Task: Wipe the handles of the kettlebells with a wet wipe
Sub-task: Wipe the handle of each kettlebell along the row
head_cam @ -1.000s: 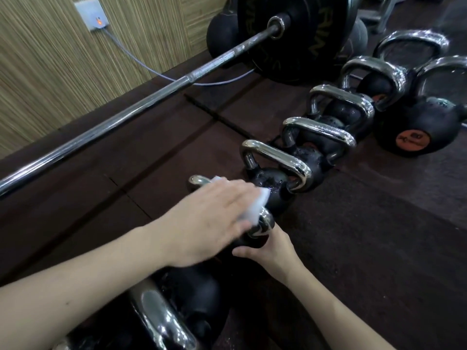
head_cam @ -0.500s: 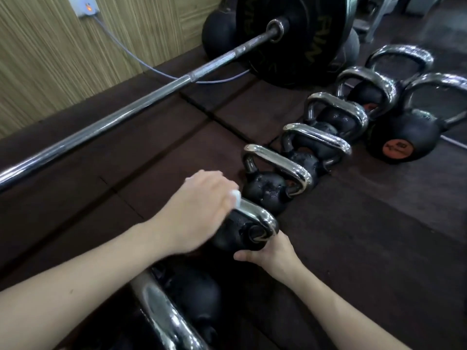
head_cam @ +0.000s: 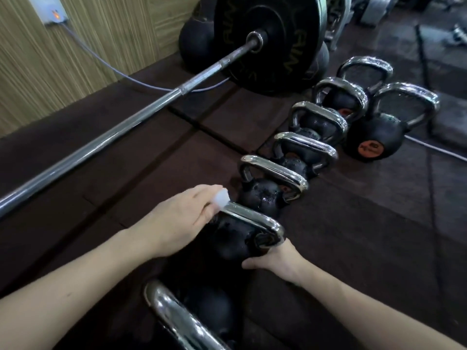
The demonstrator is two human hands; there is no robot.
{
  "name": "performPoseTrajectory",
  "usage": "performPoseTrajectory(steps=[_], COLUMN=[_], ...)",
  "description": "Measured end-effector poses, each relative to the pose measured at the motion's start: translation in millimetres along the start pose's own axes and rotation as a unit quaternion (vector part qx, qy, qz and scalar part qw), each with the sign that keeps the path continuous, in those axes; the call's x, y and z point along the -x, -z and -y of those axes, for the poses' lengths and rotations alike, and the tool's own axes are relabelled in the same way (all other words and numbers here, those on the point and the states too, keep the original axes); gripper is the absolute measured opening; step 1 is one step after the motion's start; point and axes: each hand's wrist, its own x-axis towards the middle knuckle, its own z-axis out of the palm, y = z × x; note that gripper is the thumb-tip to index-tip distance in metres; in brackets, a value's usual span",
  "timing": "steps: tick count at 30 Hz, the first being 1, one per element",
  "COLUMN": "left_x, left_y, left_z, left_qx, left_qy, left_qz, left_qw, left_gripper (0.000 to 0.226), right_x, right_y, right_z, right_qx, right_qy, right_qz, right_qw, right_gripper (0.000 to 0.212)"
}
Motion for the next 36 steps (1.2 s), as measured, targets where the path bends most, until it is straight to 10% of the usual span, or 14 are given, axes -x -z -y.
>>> performPoseTrajectory(steps=[12,20,29,36], left_x=[-25.5,-8.6,-19.9,-22.5], left_y=[-27.8,-5.8,-25.1,-17.6], left_z=[-64.9,-21.4,-61.2,-53.5], left_qx=[-0.198,-0.083,-0.178,-0.107], left_qy=[-0.170,-0.002,-0.111,-0.022], left_qz=[-0.021,-0.035,-0.065,-0.059], left_qw=[0.965,0.996,0.976,0.992], left_gripper=[0.059,0.057,0.046,0.056], right_x=[11.3,13.6,-14.2,-28.4], right_y=[2.0,25.5,51.3,119.9], right_z=[12.0,33.8,-7.1,-28.7], right_qx=[0.005,0.026,0.039,0.084], right_qy=[-0.062,-0.044,0.063,0.066], right_qz=[-0.002,0.048,0.182,0.171], right_qw=[0.998,0.998,0.981,0.979], right_gripper=[0.056,0.064,0.096,0.052])
